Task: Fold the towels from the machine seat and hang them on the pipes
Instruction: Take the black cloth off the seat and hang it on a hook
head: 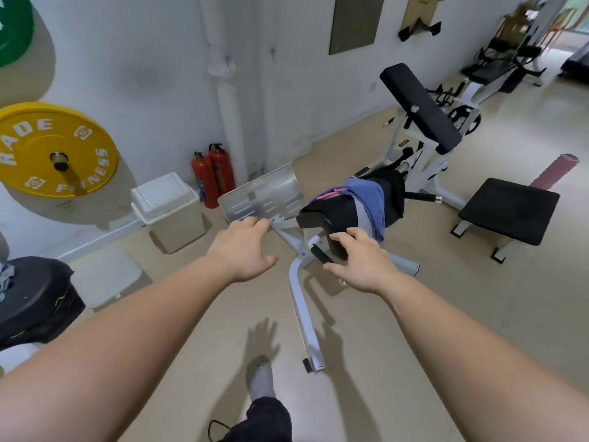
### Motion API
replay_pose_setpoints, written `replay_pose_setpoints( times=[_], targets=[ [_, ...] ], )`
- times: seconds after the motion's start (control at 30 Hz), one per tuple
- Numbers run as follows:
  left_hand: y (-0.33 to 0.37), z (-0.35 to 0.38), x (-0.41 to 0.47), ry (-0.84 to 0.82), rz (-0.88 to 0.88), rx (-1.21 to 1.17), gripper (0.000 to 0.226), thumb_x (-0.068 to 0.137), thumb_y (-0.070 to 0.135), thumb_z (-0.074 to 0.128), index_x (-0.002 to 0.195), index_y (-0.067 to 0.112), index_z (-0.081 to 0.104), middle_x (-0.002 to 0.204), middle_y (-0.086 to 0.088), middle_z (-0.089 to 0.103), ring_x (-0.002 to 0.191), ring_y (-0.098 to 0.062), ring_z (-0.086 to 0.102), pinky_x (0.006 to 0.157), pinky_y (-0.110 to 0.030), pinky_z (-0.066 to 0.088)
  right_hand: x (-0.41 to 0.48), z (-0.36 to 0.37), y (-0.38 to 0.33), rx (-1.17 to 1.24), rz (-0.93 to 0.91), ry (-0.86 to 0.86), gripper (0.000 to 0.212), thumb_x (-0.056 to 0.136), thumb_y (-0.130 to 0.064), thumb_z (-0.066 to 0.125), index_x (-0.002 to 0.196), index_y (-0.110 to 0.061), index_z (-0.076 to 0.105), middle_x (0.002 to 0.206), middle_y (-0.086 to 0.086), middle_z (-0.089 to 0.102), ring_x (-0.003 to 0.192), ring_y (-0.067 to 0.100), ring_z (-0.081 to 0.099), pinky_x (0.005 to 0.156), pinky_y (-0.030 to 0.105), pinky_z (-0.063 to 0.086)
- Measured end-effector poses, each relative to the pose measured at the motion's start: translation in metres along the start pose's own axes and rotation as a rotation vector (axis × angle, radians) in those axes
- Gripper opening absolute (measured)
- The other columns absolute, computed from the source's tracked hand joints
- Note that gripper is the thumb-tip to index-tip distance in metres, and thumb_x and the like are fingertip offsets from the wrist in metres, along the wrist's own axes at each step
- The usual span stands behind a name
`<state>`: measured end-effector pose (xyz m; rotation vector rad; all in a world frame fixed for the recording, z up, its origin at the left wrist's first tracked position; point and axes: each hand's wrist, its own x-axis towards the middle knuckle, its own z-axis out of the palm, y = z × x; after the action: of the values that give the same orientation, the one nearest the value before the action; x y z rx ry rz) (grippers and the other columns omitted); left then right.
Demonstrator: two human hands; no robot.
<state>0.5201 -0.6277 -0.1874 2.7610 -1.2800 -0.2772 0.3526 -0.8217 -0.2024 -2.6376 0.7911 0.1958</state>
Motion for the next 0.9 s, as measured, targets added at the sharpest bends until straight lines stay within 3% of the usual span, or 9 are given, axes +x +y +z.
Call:
replay_pose_setpoints(
  times=[0.33, 0.57, 0.8, 0.9],
  targets=[
    [-0.016, 0.018, 0.195, -0.192, 0.078, -0.137, 0.077, 0.088, 0.054, 0.061, 0.153, 0.025, 0.033, 0.15, -0.007, 0.045, 0.135, -0.033, 0.043, 0.107, -0.046, 0.044, 0.155, -0.008, 0.041, 0.051, 0.159, -0.136, 0.073, 0.087, -0.056, 0.065, 0.15, -0.035, 0.037, 0.161, 0.002, 0.026, 0.14, 0.028, 0.04, 0.113, 0.046, 0.039],
    [0.003, 0.048, 0.289, -0.281, 0.056, -0.163, 0.071, 0.091, 0.05, 0.063, 0.152, 0.023, 0.036, 0.149, -0.007, 0.046, 0.135, -0.032, 0.042, 0.106, -0.041, 0.043, 0.242, -0.004, 0.096, 0.082, 0.154, -0.224, 0.07, 0.087, -0.056, 0.063, 0.149, -0.035, 0.038, 0.156, -0.002, 0.033, 0.135, 0.027, 0.043, 0.107, 0.044, 0.043],
    [0.027, 0.101, 0.34, -0.403, -0.193, -0.193, 0.062, 0.1, 0.042, 0.05, 0.155, 0.026, 0.028, 0.152, -0.006, 0.043, 0.136, -0.033, 0.043, 0.106, -0.044, 0.044, 0.341, 0.008, 0.159, 0.159, 0.052, -0.324, 0.056, 0.095, -0.049, 0.061, 0.145, -0.031, 0.044, 0.145, 0.001, 0.049, 0.12, 0.022, 0.057, 0.102, 0.039, 0.05],
    [0.048, 0.12, 0.351, -0.459, -0.209, -0.211, 0.06, 0.101, 0.04, 0.047, 0.156, 0.027, 0.028, 0.154, -0.006, 0.04, 0.135, -0.033, 0.043, 0.107, -0.045, 0.043, 0.365, 0.019, 0.174, 0.177, 0.037, -0.351, 0.057, 0.094, -0.051, 0.06, 0.144, -0.03, 0.045, 0.144, 0.002, 0.05, 0.126, 0.024, 0.053, 0.104, 0.042, 0.048]
  ],
)
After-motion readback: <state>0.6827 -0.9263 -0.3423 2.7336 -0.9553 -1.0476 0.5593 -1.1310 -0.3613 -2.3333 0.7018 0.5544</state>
